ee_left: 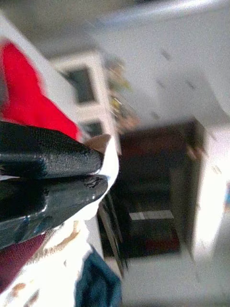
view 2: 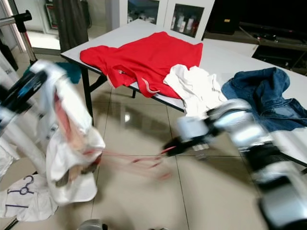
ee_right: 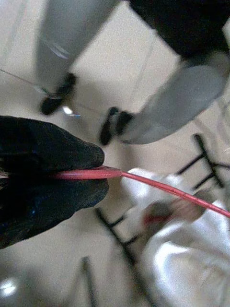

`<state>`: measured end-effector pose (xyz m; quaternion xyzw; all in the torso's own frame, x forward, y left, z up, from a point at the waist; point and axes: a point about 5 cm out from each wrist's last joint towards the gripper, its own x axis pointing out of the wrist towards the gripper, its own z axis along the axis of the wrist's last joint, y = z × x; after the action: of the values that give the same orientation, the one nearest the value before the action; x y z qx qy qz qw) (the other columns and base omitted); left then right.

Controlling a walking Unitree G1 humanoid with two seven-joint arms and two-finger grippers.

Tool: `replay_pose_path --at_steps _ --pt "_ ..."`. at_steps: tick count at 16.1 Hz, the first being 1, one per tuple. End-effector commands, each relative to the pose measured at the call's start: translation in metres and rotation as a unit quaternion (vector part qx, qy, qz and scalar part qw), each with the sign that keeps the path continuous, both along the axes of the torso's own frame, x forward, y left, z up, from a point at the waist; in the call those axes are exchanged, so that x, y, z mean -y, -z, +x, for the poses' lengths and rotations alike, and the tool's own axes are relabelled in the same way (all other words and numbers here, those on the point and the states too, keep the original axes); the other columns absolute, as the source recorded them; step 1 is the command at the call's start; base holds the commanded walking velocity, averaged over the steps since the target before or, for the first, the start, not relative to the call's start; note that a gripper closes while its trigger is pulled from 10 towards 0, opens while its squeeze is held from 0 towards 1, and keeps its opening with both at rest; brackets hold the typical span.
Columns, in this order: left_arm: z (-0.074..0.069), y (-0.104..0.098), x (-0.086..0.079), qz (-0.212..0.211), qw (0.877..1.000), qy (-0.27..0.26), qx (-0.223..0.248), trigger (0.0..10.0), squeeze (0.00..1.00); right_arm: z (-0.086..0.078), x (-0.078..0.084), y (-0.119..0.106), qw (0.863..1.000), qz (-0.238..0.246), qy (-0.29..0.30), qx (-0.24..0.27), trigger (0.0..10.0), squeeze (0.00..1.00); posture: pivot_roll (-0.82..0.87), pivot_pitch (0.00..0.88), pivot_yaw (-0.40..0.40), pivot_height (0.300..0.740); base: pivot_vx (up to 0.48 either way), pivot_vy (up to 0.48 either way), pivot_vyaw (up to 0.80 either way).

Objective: Hang hanger

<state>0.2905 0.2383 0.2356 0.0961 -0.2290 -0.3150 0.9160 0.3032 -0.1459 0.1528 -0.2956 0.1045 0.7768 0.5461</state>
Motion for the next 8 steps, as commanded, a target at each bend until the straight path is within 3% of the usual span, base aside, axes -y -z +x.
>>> replay_pose_path --at_steps 1,2,4,6,8 --pt "0.0 -0.008 0.009 0.016 1.0 0.021 0.013 0.0 0.0 0.003 0.004 -0.007 1.0 -0.012 -0.003 0.013 0.0 0.0 0.16 0.0 -0.097 0.74 0.0 0.0 0.0" --pt "0.002 -0.011 0.015 0.021 0.999 0.034 0.019 0.0 0.0 0.002 -0.001 -0.006 1.0 -0.009 -0.01 0.009 0.0 0.0 0.16 0.0 -0.097 0.74 0.0 0.0 0.0" --pt "0.01 -0.016 0.037 0.045 0.995 0.083 0.023 0.0 0.0 0.006 -0.027 0.002 1.0 0.007 -0.009 0.008 0.0 0.0 0.16 0.0 -0.095 0.74 0.0 0.0 0.0" --pt "0.014 -0.009 0.034 0.064 0.995 0.069 0.015 0.0 0.0 0.006 -0.034 0.005 1.0 0.016 -0.006 0.008 0.0 0.0 0.17 0.0 -0.093 0.74 0.0 0.0 0.0" --pt "0.019 -0.006 0.019 0.06 0.998 0.016 0.01 0.0 0.0 0.005 -0.035 0.009 1.0 0.02 0.003 0.006 0.0 0.0 0.17 0.0 -0.093 0.74 0.0 0.0 0.0"
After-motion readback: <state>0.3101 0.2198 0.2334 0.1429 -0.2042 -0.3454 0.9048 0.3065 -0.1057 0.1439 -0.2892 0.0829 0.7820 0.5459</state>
